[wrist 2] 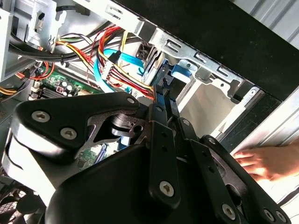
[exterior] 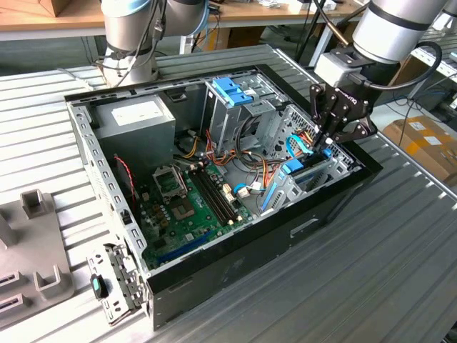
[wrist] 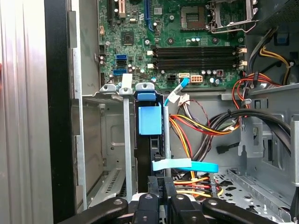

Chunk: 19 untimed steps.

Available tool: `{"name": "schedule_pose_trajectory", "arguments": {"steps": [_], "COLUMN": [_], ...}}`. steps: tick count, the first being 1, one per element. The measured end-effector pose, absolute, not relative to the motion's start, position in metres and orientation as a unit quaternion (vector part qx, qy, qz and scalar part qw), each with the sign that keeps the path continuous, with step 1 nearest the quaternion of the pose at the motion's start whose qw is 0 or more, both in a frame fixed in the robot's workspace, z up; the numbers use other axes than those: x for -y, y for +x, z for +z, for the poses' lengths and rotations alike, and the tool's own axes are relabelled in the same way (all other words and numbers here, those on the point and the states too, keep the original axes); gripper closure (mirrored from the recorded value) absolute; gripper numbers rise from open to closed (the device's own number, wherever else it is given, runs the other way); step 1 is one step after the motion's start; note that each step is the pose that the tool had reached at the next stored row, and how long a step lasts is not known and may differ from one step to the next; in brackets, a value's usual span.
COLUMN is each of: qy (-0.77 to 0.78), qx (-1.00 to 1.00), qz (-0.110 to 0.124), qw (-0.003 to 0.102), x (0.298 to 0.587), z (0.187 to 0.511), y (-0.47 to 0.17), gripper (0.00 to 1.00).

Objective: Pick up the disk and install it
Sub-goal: 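Insert the second disk wire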

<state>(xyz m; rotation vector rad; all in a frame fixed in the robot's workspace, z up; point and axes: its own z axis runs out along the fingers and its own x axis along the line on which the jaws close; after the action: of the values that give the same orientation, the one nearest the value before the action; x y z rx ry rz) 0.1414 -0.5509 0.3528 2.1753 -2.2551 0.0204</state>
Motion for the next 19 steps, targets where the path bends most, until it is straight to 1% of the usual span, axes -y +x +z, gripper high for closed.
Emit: {"name": "schedule_pose_trajectory", "arguments": {"steps": [19], "qy": [0.694], "qx": [0.72], "qz": [0.006], "qw": [0.004], "x": [0.5509], "z": [0.3464], "y": [0.1413], "gripper": [0.84]}}
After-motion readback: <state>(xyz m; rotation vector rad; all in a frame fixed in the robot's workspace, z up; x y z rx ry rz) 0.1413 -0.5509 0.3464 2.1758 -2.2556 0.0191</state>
